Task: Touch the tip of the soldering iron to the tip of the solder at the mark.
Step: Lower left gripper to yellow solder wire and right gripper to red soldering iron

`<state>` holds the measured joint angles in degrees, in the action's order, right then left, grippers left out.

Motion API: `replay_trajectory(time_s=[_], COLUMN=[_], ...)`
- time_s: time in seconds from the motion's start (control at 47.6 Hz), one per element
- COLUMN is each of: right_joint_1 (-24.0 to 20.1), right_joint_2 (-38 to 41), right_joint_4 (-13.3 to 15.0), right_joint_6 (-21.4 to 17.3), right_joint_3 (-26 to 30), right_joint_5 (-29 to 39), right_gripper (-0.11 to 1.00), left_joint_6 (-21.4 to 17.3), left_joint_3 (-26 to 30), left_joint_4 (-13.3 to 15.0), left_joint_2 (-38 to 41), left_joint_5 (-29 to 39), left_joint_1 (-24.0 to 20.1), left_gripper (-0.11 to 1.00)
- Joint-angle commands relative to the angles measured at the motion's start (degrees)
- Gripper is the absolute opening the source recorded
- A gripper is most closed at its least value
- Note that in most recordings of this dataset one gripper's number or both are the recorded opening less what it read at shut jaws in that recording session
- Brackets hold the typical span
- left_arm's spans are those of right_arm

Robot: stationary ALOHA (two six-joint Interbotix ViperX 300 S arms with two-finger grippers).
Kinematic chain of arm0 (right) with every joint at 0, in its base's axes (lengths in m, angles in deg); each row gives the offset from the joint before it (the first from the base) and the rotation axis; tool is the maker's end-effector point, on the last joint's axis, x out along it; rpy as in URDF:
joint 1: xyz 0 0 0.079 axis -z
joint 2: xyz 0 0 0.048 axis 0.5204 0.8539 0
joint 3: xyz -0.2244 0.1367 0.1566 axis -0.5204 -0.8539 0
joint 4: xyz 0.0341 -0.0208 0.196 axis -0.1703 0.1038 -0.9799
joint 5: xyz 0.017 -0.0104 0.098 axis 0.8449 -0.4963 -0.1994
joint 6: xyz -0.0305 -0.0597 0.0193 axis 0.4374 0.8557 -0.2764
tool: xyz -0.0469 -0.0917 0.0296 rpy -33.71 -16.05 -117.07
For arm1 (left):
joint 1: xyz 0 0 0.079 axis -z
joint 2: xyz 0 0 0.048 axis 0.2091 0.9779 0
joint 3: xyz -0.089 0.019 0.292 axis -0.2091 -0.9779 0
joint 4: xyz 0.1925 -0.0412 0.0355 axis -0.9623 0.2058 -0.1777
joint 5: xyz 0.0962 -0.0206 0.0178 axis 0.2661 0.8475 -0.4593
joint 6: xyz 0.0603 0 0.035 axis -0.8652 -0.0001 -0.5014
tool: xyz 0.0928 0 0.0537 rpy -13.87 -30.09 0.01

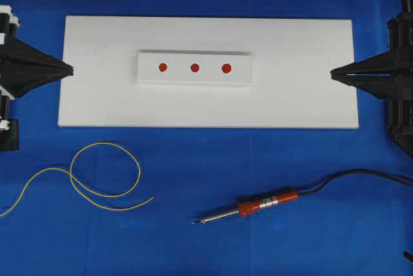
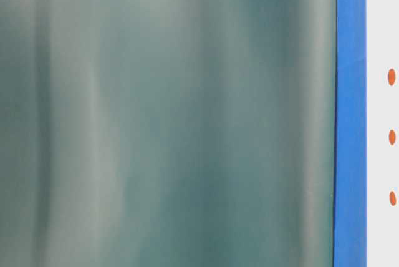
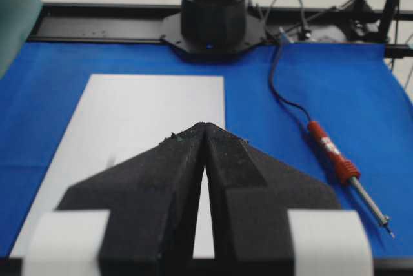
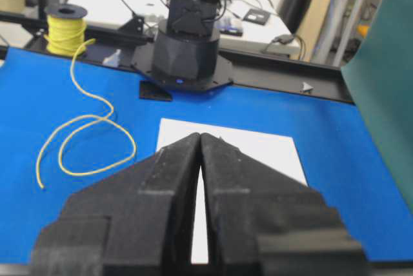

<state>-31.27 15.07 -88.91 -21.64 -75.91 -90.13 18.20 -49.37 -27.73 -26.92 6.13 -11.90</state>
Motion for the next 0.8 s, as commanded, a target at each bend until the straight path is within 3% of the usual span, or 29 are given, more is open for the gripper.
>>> replay_trajectory(time_s=[0.0,0.126,0.504,0.651,0.776], right_joint_1=[-1.41,-4.66,-11.78,-14.50,-16.26], right_joint_2=[1.41,4.22,15.29,21.62,27.25], right_joint_4=[-0.44,-0.44,-0.44,-0.53,-1.76], right_joint_6=[-0.88,-1.41,-5.63,-8.61,-10.37], right_joint_3=[1.23,2.02,1.41,1.93,2.55], right_joint_5=[-0.09,1.93,-4.83,-8.09,-10.46], right_gripper=[0.00,-0.06,-0.01,0.20,0.55], left_joint_6=[-0.26,0.18,1.14,1.93,3.52], left_joint_3=[0.53,0.53,-2.55,-3.43,-3.96], left_joint_4=[-0.18,-0.09,-0.09,-0.09,-0.09], left_joint_2=[0.62,0.70,6.77,10.72,14.41], left_joint_5=[1.23,2.02,-1.67,-3.96,-5.36], left_joint_1=[1.67,4.57,11.34,12.57,14.50], left_gripper=[0.00,0.00,0.00,0.02,0.29])
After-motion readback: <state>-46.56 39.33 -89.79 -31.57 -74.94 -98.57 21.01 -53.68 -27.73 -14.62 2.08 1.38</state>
